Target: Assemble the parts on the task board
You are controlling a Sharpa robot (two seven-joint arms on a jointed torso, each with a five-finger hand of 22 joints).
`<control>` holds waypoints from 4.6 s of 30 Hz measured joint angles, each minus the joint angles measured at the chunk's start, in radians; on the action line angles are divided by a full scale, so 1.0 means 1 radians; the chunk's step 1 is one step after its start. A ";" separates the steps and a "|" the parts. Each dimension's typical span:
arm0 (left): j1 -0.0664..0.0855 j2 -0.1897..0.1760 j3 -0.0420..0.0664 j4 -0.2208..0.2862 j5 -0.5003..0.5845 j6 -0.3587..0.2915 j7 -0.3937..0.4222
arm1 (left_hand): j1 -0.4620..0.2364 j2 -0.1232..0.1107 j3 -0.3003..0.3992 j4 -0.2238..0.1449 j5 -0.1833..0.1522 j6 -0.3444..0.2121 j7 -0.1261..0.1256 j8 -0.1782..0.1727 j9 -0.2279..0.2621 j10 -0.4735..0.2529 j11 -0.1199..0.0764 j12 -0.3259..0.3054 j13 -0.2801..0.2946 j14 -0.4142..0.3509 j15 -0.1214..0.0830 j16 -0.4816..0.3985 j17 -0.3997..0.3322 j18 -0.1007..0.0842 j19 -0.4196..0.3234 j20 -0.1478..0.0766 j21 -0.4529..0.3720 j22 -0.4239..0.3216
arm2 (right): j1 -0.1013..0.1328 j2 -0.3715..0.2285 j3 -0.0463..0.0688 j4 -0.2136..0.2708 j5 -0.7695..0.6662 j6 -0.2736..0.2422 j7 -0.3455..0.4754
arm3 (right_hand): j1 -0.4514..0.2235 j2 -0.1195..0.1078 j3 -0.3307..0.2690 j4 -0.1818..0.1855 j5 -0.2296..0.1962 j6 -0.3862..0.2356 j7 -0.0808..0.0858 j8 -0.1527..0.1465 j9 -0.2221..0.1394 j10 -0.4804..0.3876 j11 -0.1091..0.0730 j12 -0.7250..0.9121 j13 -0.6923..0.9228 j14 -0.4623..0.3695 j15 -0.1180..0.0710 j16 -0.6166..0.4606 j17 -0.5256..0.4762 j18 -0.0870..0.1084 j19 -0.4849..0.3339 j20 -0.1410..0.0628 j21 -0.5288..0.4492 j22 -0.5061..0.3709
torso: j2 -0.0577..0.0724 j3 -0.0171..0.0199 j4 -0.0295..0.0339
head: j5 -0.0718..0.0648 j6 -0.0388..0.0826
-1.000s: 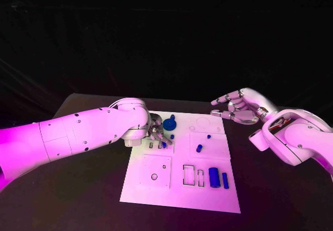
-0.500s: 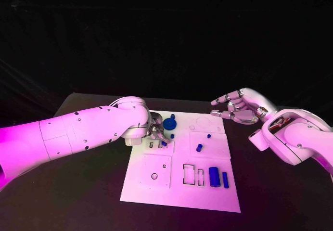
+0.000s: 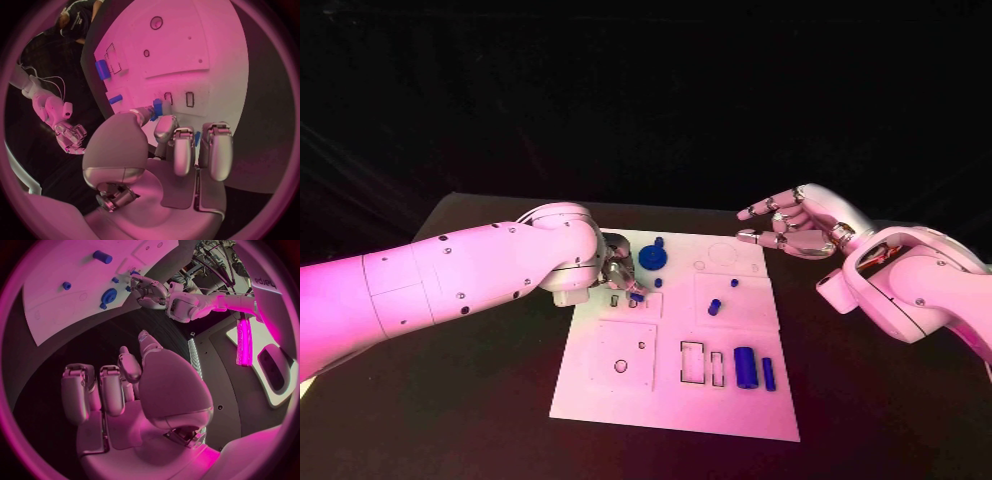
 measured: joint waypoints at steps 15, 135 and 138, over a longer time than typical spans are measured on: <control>-0.010 -0.033 0.000 0.031 -0.015 -0.069 0.000 | -0.013 -0.013 0.023 -0.023 0.000 0.002 0.002 0.004 0.006 0.004 0.003 0.000 0.003 0.000 0.000 0.000 0.000 0.000 0.000 0.000 0.000 0.000 | -0.004 0.003 0.000 -0.007 0.000 0.001 0.000 | 0.000 0.000 0.000 0.000 0.000 0.000 0.000 0.000 0.001 0.000 0.000 0.000 0.000 0.000 0.000 0.000 0.000 0.000 0.000 0.000 0.000 0.000 | 0.000 0.0000 0.0012 | 0.007 -0.006; -0.053 -0.018 0.007 0.009 -0.135 -0.030 0.005 | -0.404 0.012 -0.397 0.051 -0.100 0.111 -0.040 0.011 0.025 0.082 -0.033 0.078 0.094 0.000 -0.021 0.000 0.000 0.000 0.000 -0.014 0.000 0.001 | -0.006 -0.004 0.000 -0.005 0.020 0.016 0.000 | 0.000 0.000 -0.003 -0.003 0.004 0.000 0.000 0.000 0.001 0.000 0.000 0.000 -0.001 0.000 0.000 -0.004 0.000 0.000 -0.003 0.004 0.000 0.000 | 0.000 0.0002 -0.0011 | 0.007 -0.022; -0.054 -0.029 0.012 0.015 -0.134 -0.039 0.004 | -0.403 0.013 -0.414 0.049 -0.100 0.110 -0.040 0.007 0.025 0.082 -0.033 0.077 0.086 0.000 -0.021 0.000 0.000 0.000 0.000 -0.014 0.000 0.001 | -0.006 -0.003 0.000 -0.007 0.020 0.017 0.000 | 0.000 0.000 -0.003 -0.003 0.004 0.000 0.000 0.000 0.001 0.000 0.000 0.000 -0.001 0.000 0.000 -0.004 0.000 0.000 -0.003 0.004 0.000 0.000 | 0.000 0.0002 -0.0011 | 0.007 -0.021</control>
